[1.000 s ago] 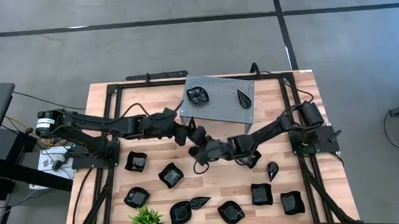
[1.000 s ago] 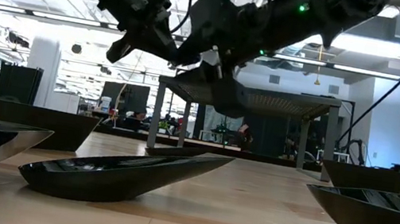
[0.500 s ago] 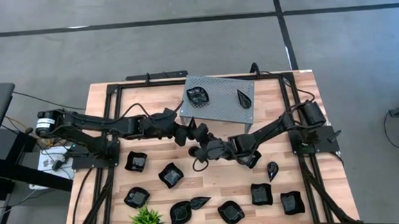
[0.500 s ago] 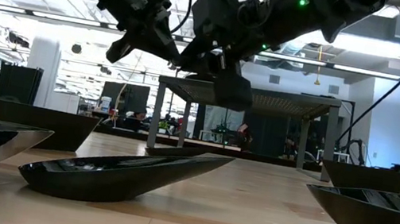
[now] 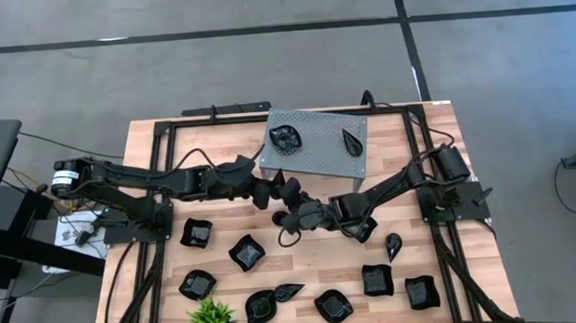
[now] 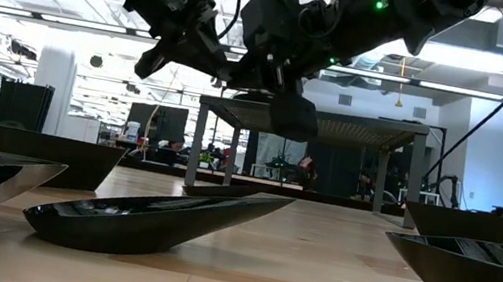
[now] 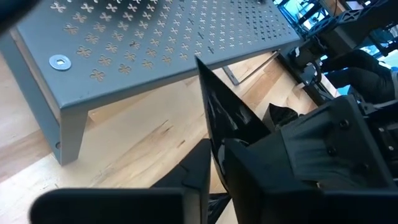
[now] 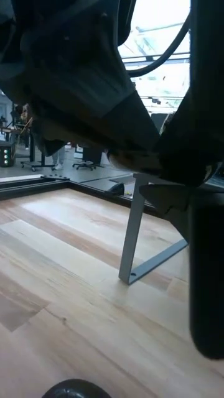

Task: Pick & Place Mini shaped plates
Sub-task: Stack the black drop-shaped plate on the other drop-shaped plate on the shelf

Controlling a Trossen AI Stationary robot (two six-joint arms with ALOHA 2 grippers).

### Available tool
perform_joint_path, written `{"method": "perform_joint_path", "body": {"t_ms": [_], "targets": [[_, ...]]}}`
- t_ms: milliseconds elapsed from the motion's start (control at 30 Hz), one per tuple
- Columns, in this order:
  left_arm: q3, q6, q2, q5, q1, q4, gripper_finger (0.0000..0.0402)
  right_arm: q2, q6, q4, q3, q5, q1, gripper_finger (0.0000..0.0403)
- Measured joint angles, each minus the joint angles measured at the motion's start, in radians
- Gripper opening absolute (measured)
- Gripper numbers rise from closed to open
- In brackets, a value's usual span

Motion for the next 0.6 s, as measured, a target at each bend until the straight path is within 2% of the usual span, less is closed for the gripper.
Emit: {"method": "perform_joint_path", "body": {"t_ms": [267, 433, 600], "targets": [[0.0, 0.004, 0.0, 0.0, 0.0, 0.001, 0.0081, 0.0, 0.0, -0.002, 0.0, 0.005, 0.0, 0.0024], [0.0, 0.025, -0.015, 0.001, 0.0, 0.012, 0.0083, 0.0, 0.008, -0.035, 0.0, 0.061, 0.009, 0.0041], [0.0, 0.027, -0.077, 0.001, 0.0, 0.016, 0.0083, 0.001, 0.086, -0.095, 0.0, 0.074, 0.017, 0.0035]]}}
